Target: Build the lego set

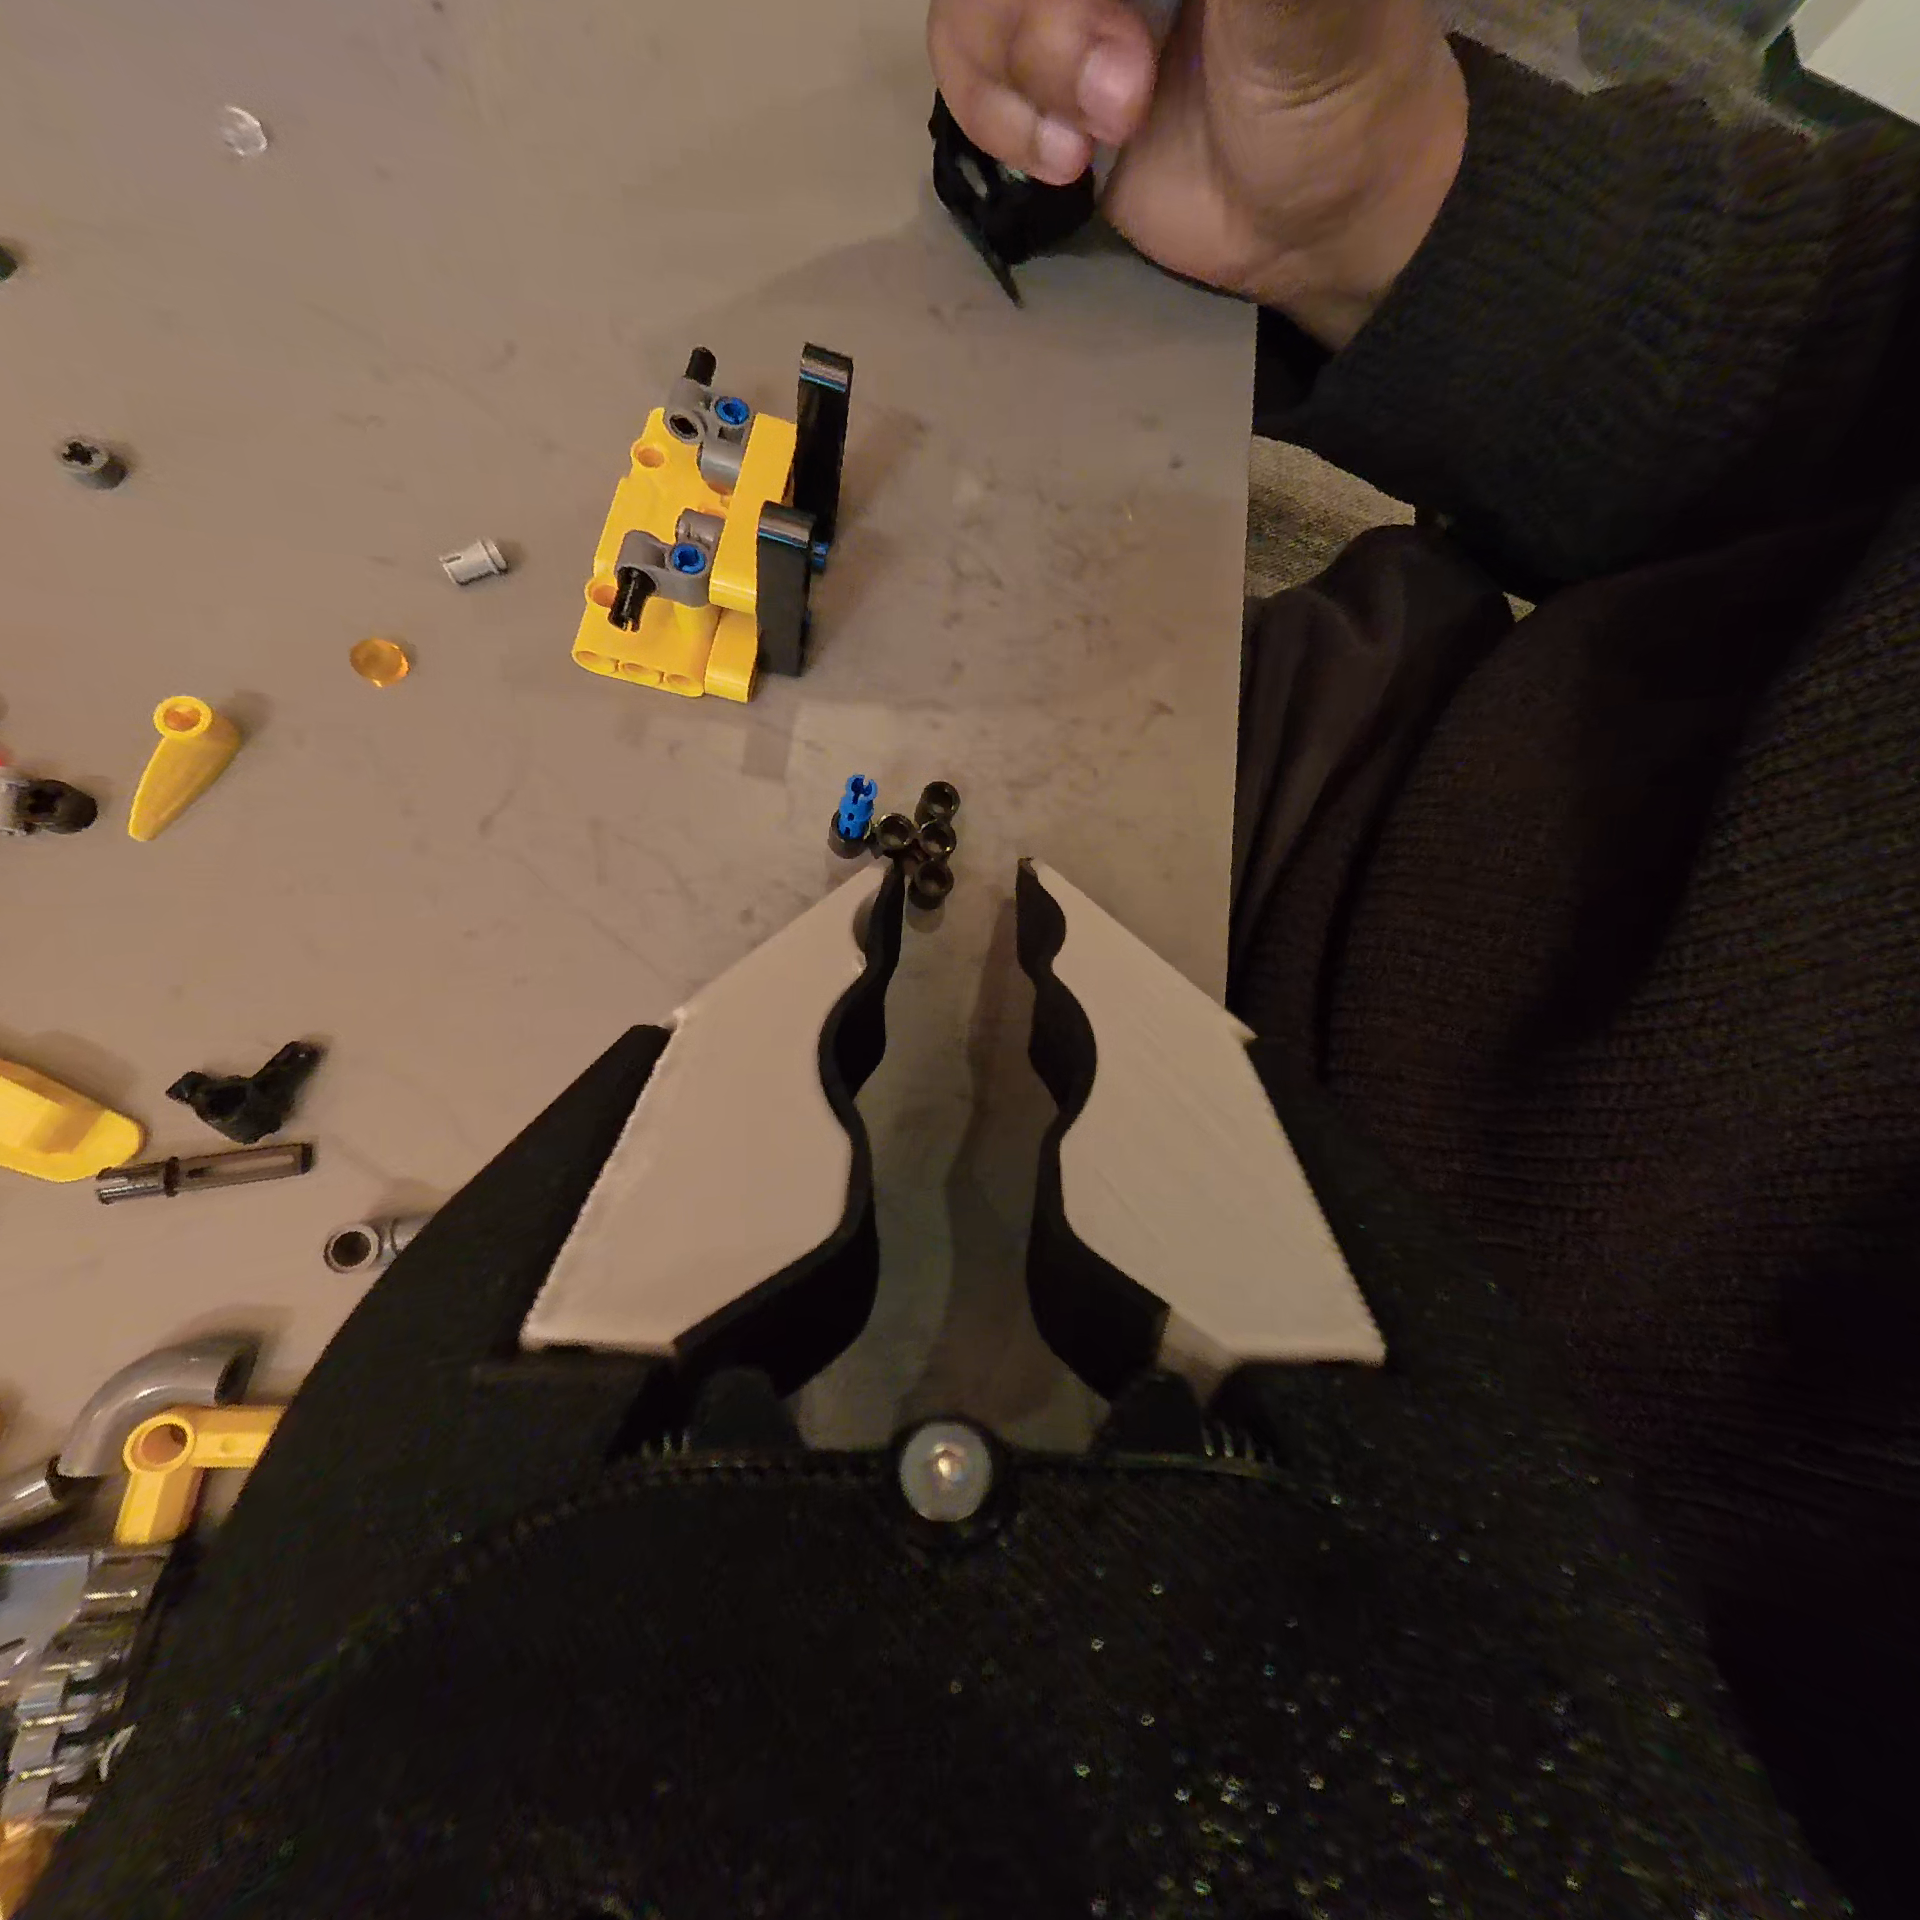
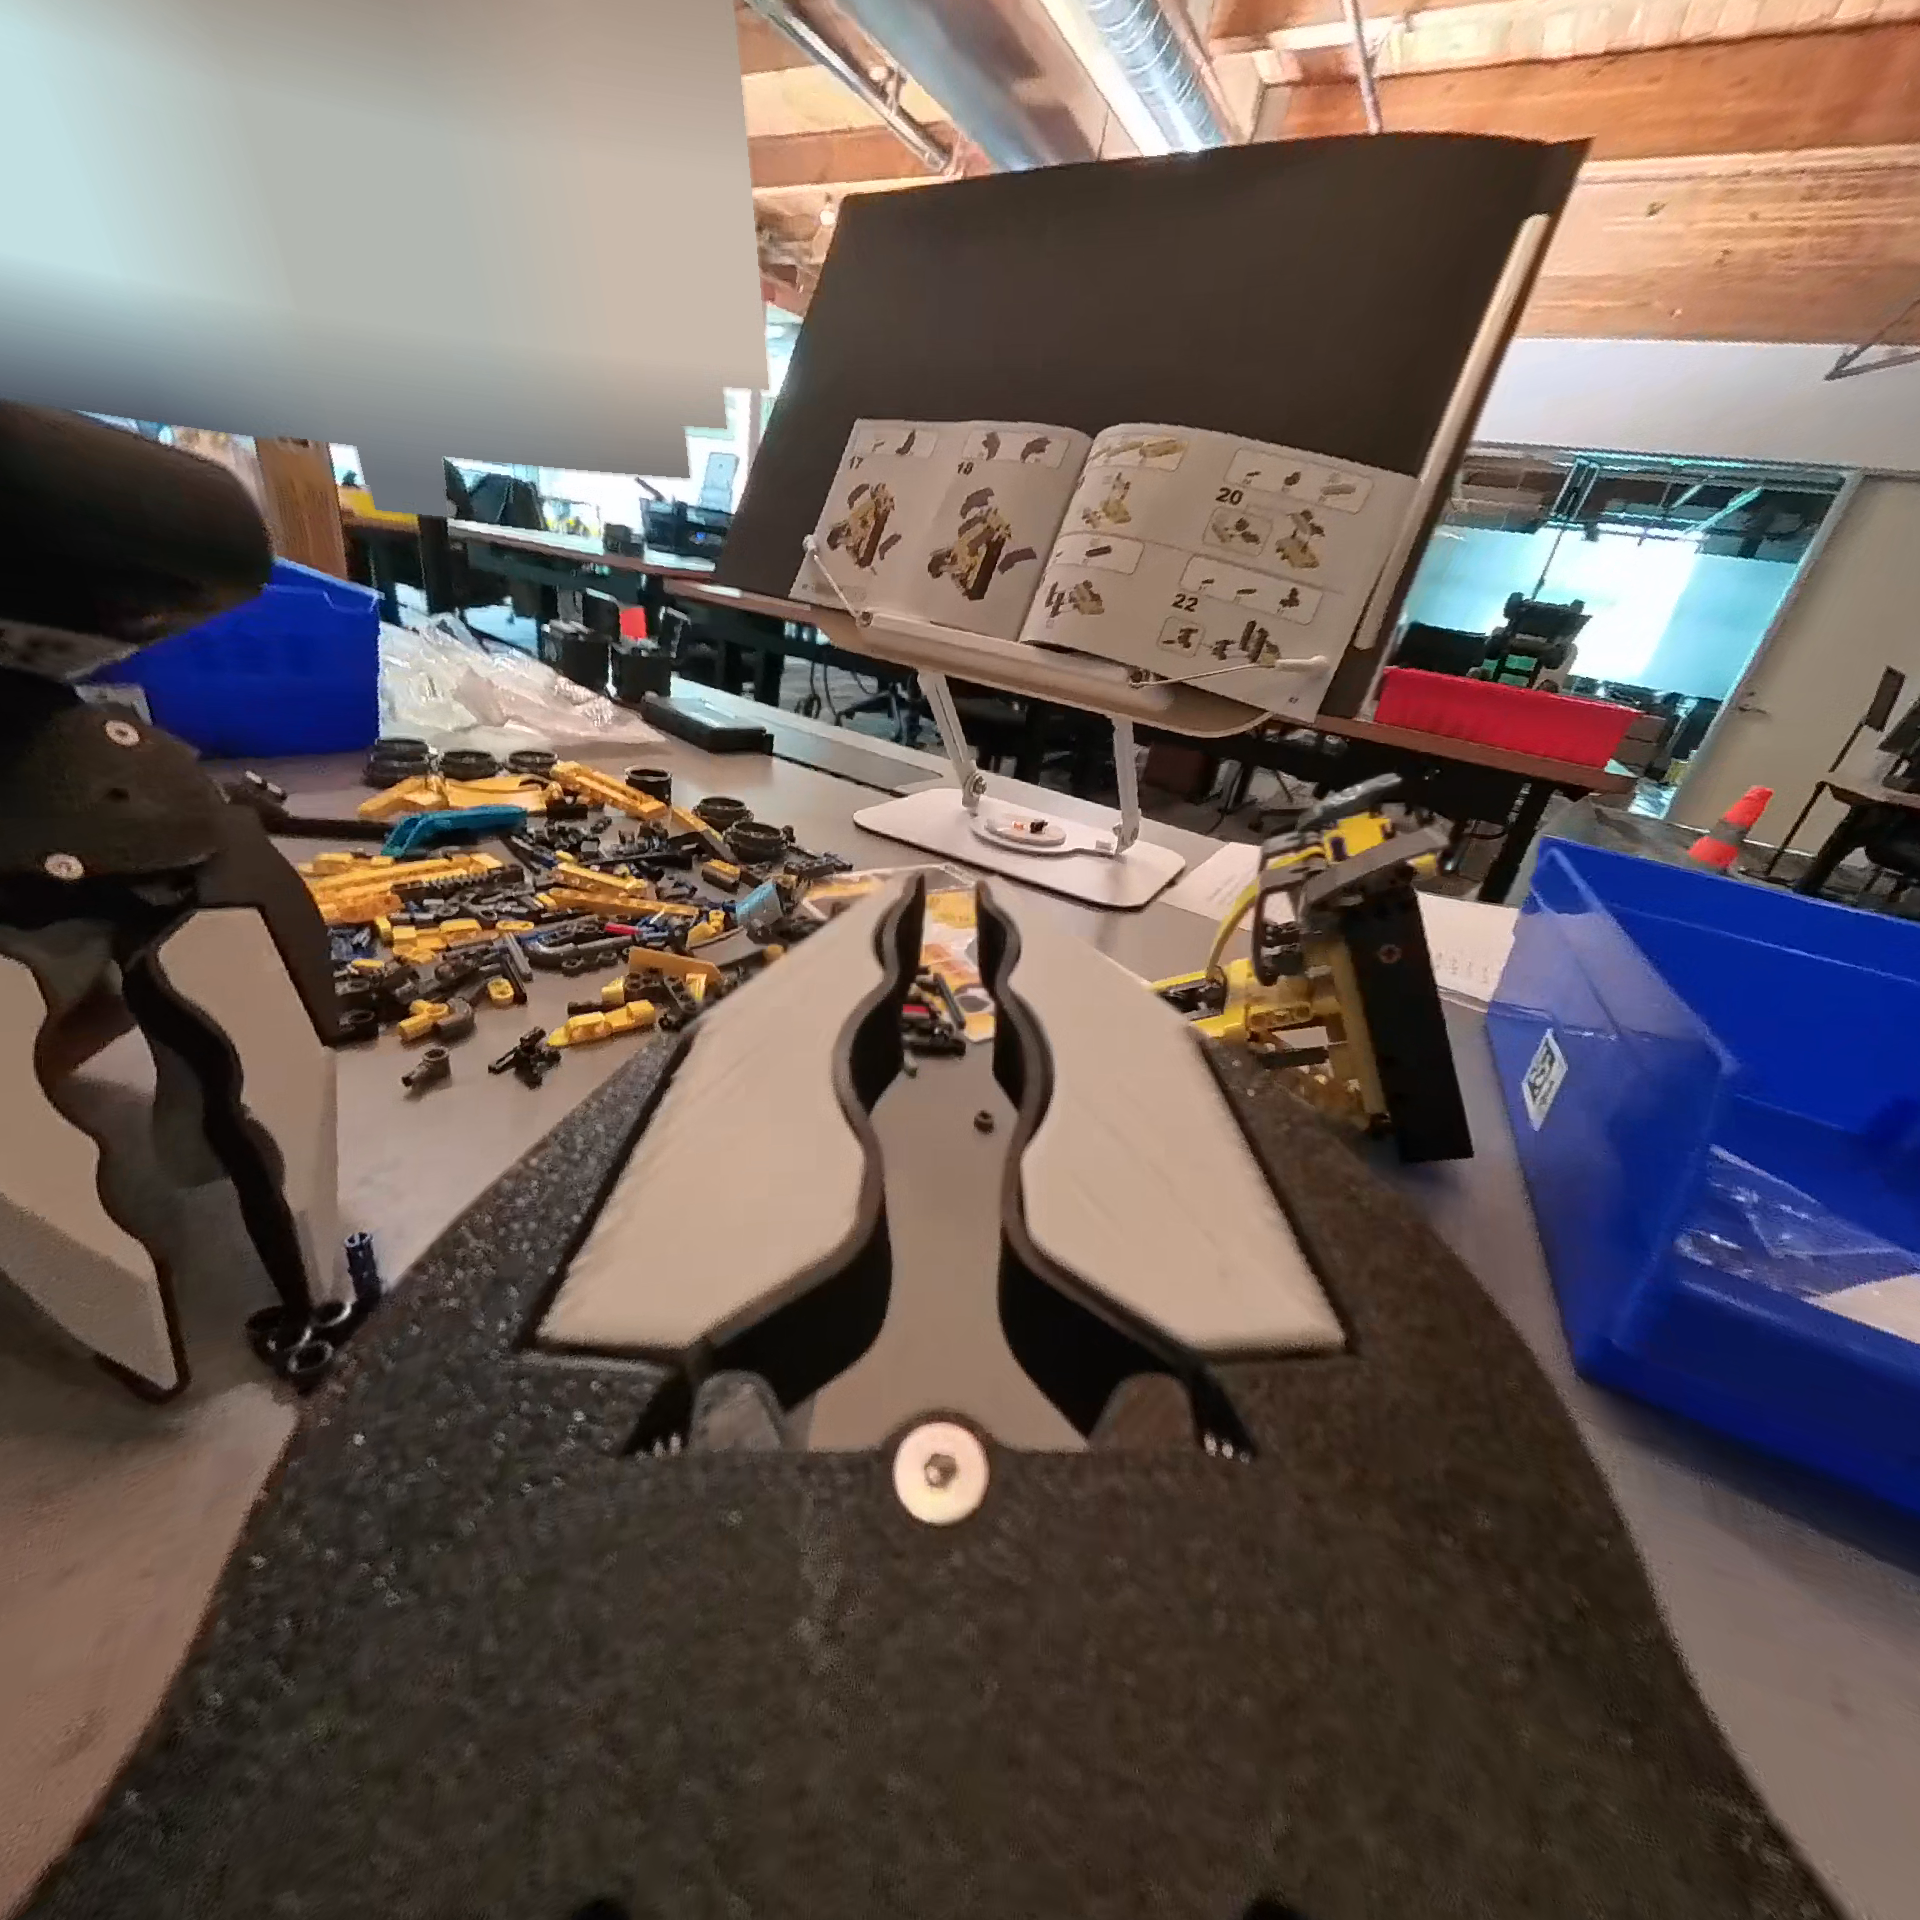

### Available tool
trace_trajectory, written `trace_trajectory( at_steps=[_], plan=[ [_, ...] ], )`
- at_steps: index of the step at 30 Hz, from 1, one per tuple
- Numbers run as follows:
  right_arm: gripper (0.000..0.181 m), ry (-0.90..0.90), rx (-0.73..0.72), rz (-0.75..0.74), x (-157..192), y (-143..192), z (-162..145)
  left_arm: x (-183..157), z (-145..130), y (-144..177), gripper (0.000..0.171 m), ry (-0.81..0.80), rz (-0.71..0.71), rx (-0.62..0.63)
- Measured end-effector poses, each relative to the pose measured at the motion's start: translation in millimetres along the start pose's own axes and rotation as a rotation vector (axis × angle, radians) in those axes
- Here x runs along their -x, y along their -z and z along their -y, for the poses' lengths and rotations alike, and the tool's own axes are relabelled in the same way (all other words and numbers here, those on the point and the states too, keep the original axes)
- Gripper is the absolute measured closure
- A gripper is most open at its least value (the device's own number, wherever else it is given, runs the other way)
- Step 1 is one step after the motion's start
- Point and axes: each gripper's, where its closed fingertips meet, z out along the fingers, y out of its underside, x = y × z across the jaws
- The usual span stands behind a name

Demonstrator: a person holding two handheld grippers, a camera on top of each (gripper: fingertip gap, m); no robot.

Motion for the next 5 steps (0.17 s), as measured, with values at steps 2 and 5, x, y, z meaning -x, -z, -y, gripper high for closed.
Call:
trace_trajectory(
  at_steps=[2,5],
  plan=[
    [0.172,-0.040,-0.028,-0.011,-6,3,3,0,0,0,0.150,0.001,-0.002,0.000],
    [0.170,-0.115,-0.061,-0.025,-16,6,6,0,0,0,0.150,0.004,-0.006,0.000]
  ],
)
